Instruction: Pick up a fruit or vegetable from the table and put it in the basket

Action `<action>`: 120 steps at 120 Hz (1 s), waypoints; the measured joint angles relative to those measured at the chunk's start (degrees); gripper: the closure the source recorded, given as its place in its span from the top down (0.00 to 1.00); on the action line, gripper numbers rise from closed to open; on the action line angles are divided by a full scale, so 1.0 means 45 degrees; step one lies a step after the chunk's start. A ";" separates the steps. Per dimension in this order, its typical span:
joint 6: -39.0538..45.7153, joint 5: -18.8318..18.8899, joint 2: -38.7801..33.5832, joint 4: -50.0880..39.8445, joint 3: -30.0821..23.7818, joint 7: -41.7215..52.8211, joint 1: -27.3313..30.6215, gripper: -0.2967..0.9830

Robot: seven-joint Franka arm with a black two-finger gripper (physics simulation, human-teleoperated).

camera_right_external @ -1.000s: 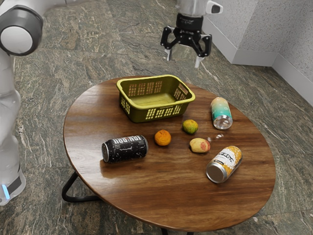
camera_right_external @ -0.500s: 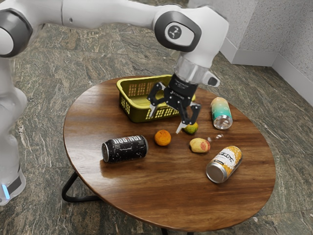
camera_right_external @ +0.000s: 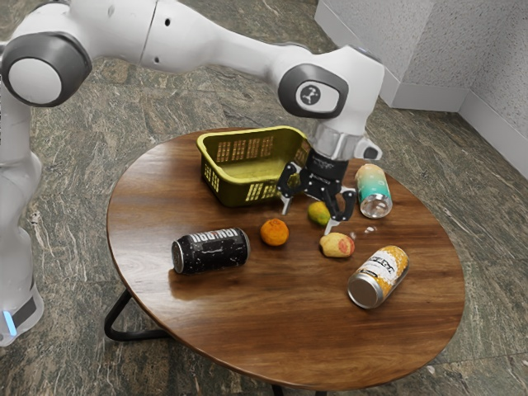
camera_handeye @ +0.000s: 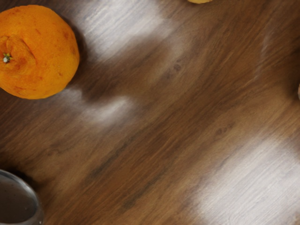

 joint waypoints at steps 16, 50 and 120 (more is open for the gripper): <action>0.1110 0.0008 0.0121 -0.0179 0.0001 0.1375 -0.0112 0.77; 0.2086 0.2067 -0.0809 -0.1043 -0.0551 0.6725 0.0676 0.77; 0.4892 0.2556 0.1201 -0.1095 -0.1203 1.4021 0.1694 0.76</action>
